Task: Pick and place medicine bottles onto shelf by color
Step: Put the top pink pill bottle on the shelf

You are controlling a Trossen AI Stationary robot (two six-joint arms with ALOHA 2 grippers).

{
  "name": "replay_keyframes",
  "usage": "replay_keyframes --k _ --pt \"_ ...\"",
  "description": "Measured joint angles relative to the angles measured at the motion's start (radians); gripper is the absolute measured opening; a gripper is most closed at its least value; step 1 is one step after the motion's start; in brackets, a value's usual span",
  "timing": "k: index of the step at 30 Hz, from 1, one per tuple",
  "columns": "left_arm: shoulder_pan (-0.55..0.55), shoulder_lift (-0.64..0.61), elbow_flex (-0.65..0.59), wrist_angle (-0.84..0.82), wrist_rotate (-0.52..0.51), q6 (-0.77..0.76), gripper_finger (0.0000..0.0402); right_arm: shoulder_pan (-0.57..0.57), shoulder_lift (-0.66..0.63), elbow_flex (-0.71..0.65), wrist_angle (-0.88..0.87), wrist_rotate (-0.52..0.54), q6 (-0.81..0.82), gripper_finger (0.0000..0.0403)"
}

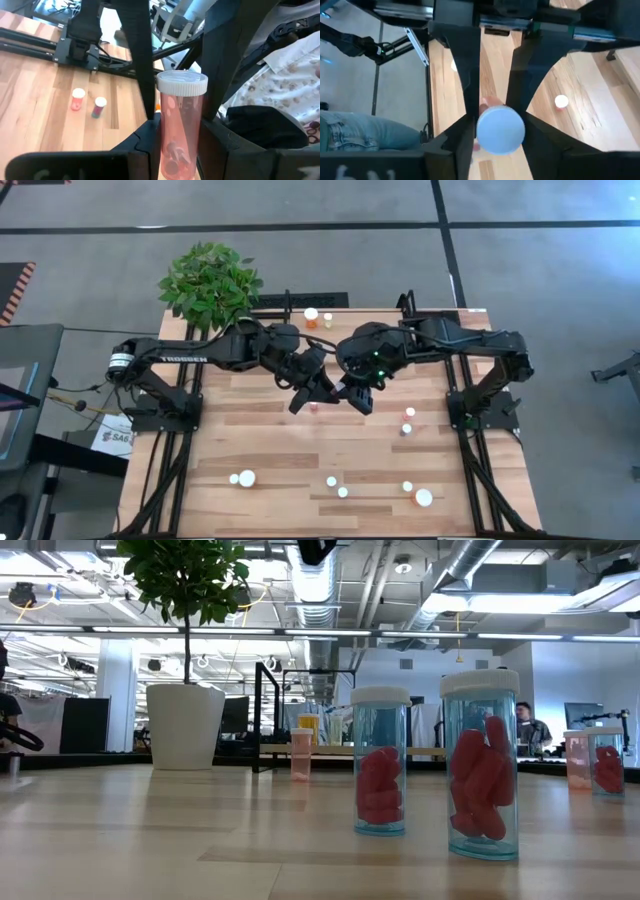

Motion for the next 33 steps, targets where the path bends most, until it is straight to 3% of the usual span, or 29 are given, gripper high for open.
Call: replay_keyframes --k 8,19,33 --pt "0.004 0.000 0.000 0.001 0.002 0.003 0.0084 -0.001 0.000 0.000 0.000 0.002 -0.008 0.0133" --pt "0.003 0.000 0.000 0.001 -0.001 -0.014 0.0091 -0.006 0.000 0.000 0.000 0.001 -0.008 0.0131" --pt "0.021 0.000 0.000 -0.004 -0.037 -0.024 0.0223 -0.047 -0.007 0.000 -0.107 0.001 -0.008 0.0132"
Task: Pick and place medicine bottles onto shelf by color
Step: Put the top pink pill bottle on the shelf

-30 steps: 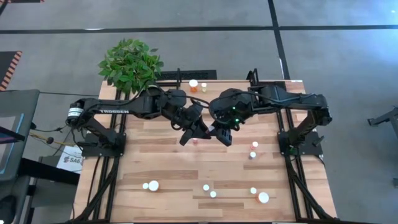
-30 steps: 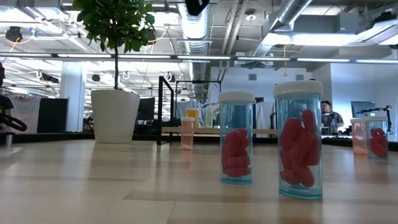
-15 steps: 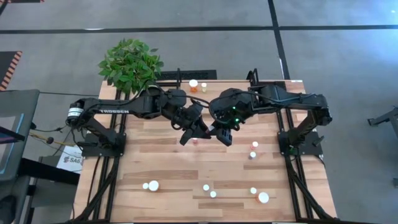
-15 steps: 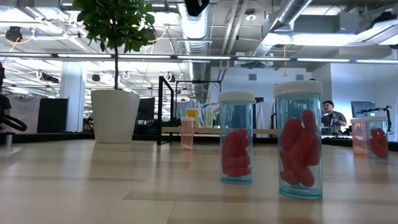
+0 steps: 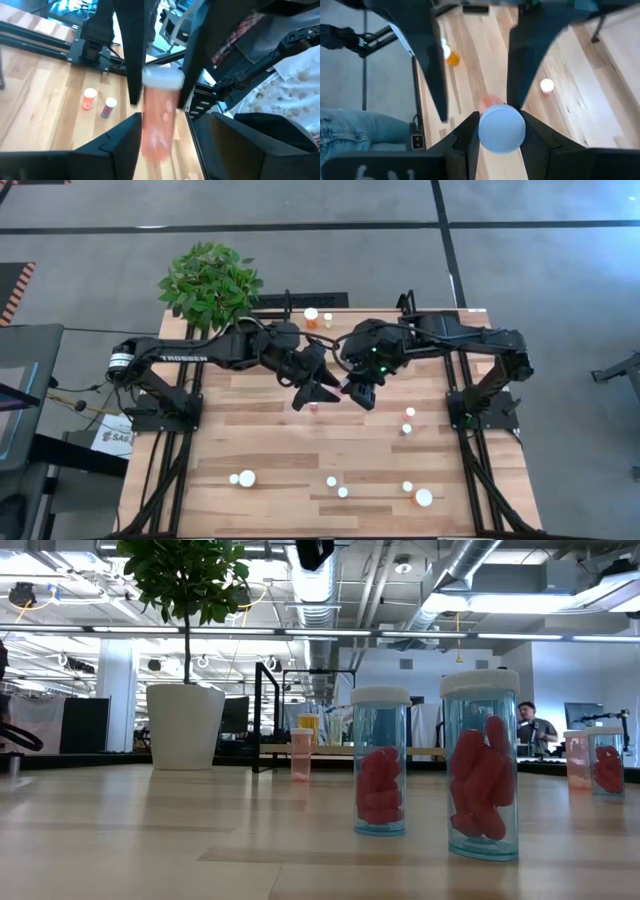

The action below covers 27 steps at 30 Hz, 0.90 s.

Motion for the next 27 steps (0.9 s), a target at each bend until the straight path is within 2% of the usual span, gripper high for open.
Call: replay_keyframes --k 9,15,21,27 --pt "0.081 0.000 0.001 0.004 0.007 -0.072 0.0237 -0.099 -0.034 0.000 -0.210 0.013 -0.026 0.0132" --pt "0.129 -0.013 0.001 0.023 0.030 -0.081 0.0237 -0.208 -0.015 0.000 -0.272 0.132 -0.127 0.0132" --pt "0.167 -0.084 0.001 0.009 -0.030 -0.032 0.0237 -0.336 0.026 -0.001 -0.245 0.186 -0.218 0.0134" --pt "0.171 -0.191 0.002 -0.013 -0.157 0.038 0.0237 -0.433 0.119 -0.002 -0.190 0.220 -0.308 0.0135"
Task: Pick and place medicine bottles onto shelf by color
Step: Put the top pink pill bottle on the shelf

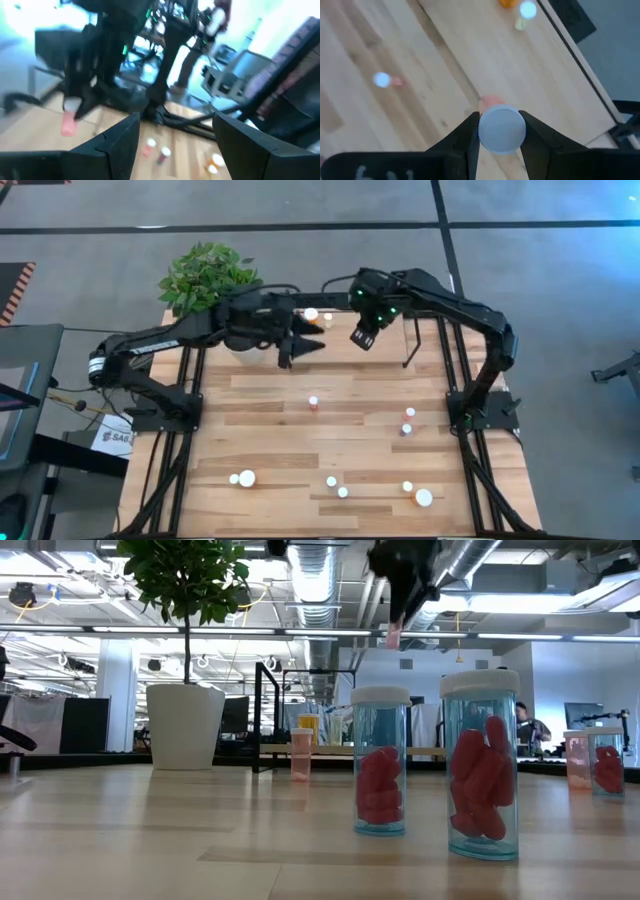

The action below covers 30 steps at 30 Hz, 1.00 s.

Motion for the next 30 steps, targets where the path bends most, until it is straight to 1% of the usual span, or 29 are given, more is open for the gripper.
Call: replay_keyframes --k 5,12,16,21,30 --pt "-0.019 -0.095 0.000 -0.037 -0.143 0.040 0.0237 -0.056 0.115 0.001 0.030 0.000 -0.074 0.0136" --pt "-0.082 -0.186 0.000 -0.054 -0.333 0.101 0.0237 -0.133 0.268 0.001 0.131 0.034 -0.077 0.0138" --pt "-0.109 -0.219 0.000 -0.054 -0.375 0.101 0.0237 -0.160 0.326 0.000 0.182 0.044 -0.077 0.0136" --pt "-0.137 -0.233 -0.001 -0.055 -0.438 0.101 0.0237 -0.172 0.368 0.001 0.244 0.041 -0.078 0.0136" --pt "-0.140 -0.233 -0.001 -0.056 -0.467 0.100 0.0237 -0.178 0.415 0.001 0.311 0.022 -0.142 0.0137"
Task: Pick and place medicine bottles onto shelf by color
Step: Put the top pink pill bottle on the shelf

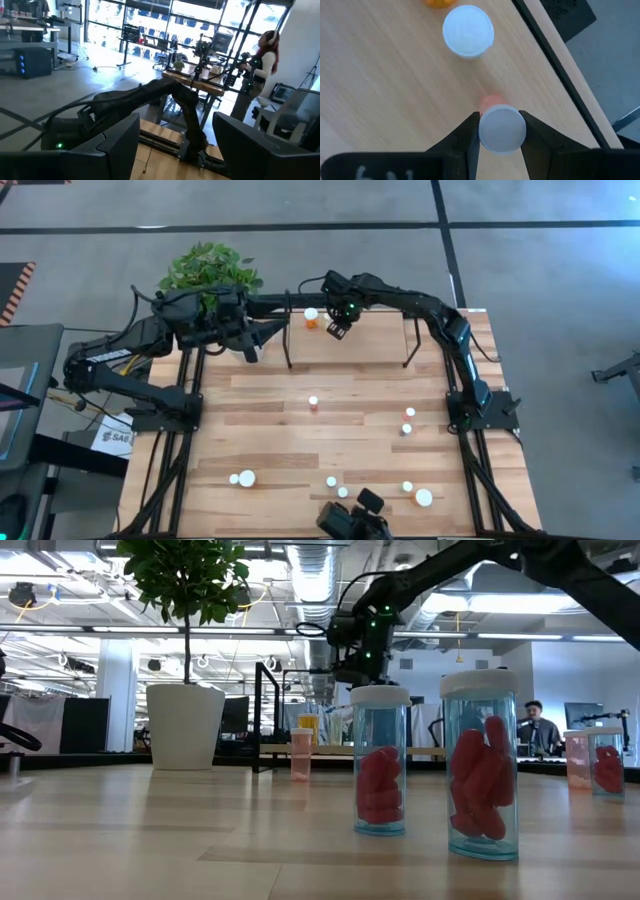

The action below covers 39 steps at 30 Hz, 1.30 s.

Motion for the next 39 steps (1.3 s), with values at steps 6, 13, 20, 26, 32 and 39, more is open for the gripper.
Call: replay_keyframes --k 6,13,20,26,32,39 --pt "0.000 0.000 0.000 0.000 -0.006 -0.003 0.0237 -0.015 -0.004 0.001 0.044 -0.001 -0.015 0.0138" --pt "0.000 0.000 0.000 0.000 -0.024 -0.019 0.0237 -0.034 -0.004 0.001 0.010 0.000 -0.078 0.0137" --pt "0.000 0.009 -0.001 0.003 -0.025 -0.019 0.0237 -0.036 -0.004 0.001 -0.021 -0.003 -0.127 0.0137" --pt "0.000 0.017 -0.001 0.002 -0.027 -0.020 0.0237 -0.038 -0.004 0.001 0.003 -0.004 -0.127 0.0135" --pt "0.000 0.018 -0.001 0.001 -0.027 -0.038 0.0237 -0.046 -0.004 0.001 -0.022 -0.003 -0.127 0.0137" --pt "-0.007 0.018 -0.001 0.001 -0.028 -0.055 0.0237 -0.046 -0.004 0.001 -0.019 -0.007 -0.119 0.0136"
